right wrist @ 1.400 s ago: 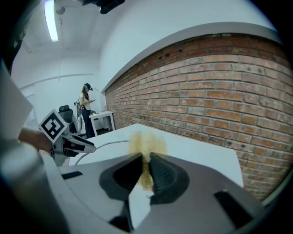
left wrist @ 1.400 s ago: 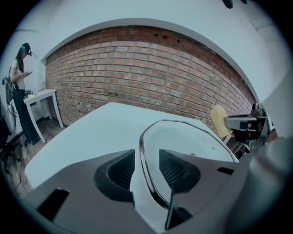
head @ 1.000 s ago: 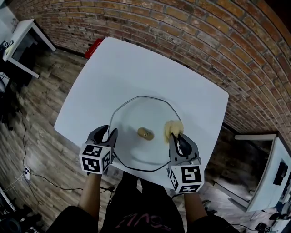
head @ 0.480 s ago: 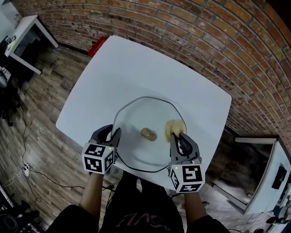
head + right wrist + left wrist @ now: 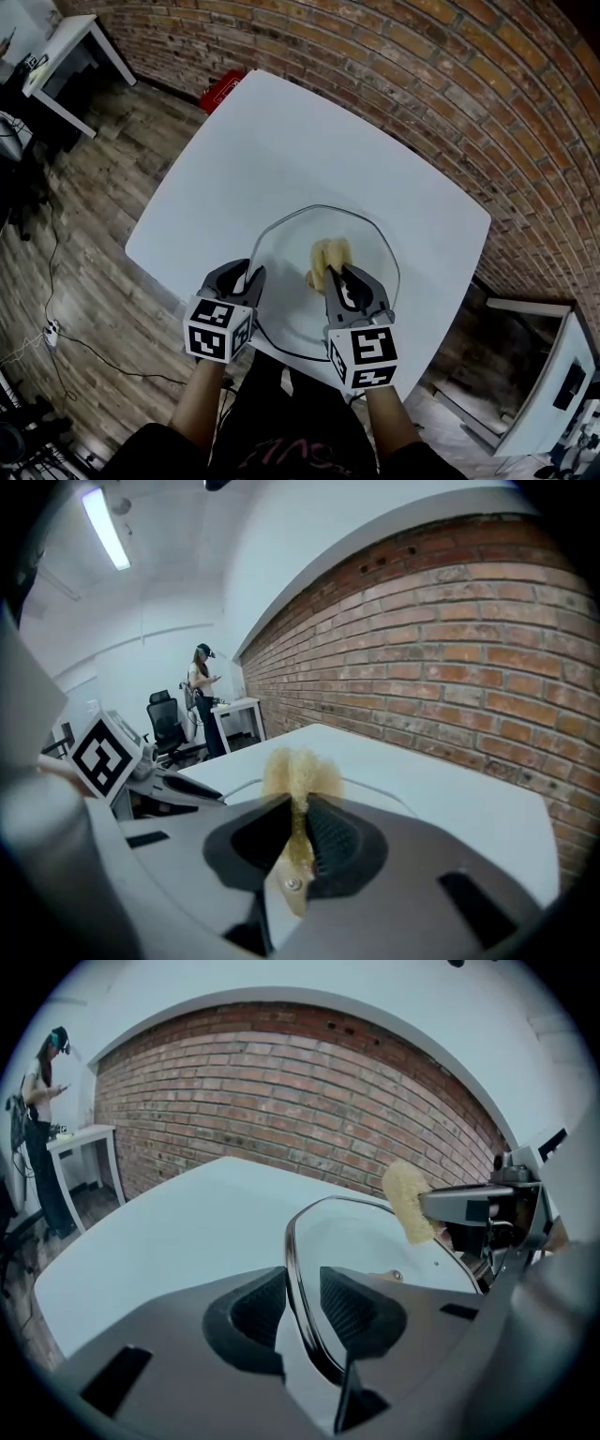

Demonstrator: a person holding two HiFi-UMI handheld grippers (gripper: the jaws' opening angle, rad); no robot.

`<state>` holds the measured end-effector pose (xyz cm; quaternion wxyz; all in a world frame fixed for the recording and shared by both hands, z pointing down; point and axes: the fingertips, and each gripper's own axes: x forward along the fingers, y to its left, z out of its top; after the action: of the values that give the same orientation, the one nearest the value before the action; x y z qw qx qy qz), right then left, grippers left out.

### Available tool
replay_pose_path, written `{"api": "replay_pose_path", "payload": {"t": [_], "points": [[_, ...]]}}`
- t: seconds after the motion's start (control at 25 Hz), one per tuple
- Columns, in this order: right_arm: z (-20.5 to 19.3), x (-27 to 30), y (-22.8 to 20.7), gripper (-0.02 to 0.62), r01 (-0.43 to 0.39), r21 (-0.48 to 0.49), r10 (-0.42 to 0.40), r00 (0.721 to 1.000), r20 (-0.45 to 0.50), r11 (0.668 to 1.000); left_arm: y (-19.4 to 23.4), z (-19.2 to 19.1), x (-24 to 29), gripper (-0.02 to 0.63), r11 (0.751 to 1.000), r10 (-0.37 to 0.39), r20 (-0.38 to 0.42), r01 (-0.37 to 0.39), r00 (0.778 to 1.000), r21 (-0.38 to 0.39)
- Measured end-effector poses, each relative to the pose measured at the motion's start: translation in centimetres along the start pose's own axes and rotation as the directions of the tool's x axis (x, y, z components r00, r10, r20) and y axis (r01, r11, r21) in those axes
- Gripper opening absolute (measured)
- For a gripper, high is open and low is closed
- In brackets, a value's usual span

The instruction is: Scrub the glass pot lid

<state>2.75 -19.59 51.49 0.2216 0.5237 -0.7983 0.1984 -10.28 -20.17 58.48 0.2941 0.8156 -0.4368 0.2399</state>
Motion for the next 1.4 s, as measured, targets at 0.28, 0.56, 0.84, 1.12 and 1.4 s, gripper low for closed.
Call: {"api": "replay_pose_path", "payload": {"t": [0.28,0.56,0.84,1.12,1.4], "points": [[-0.3,4.7,4.7,0.054,-0.124,-0.029,0.12,0.988,-0.1,0.992,0.0,-0.1,-0.1,0.114,1.0,-0.003,0.0,0.003,1.0,-0.01],[-1.6,6.5,5.3,0.054,-0.146,-0.04,0.137,0.974,-0.18,0.988,0.1,-0.2,-0.3,0.114,1.0,-0.001,0.0,0.001,1.0,-0.007],[-2.9,6.8,1.8,0.054,-0.079,-0.015,0.074,0.972,-0.221,0.997,0.3,-0.2,-0.3,0.114,1.0,0.008,-0.001,-0.008,1.0,-0.004],[-3.6,4.7,-4.0,0.054,0.058,0.006,-0.055,0.97,-0.238,0.998,0.3,-0.1,-0.3,0.114,1.0,0.019,-0.003,-0.019,1.0,0.001],[-4.2,2.4,-8.6,0.054,0.167,0.038,-0.153,0.957,-0.245,0.985,0.3,0.0,-0.1,0.114,1.0,0.024,-0.002,-0.024,1.0,0.007]]}}
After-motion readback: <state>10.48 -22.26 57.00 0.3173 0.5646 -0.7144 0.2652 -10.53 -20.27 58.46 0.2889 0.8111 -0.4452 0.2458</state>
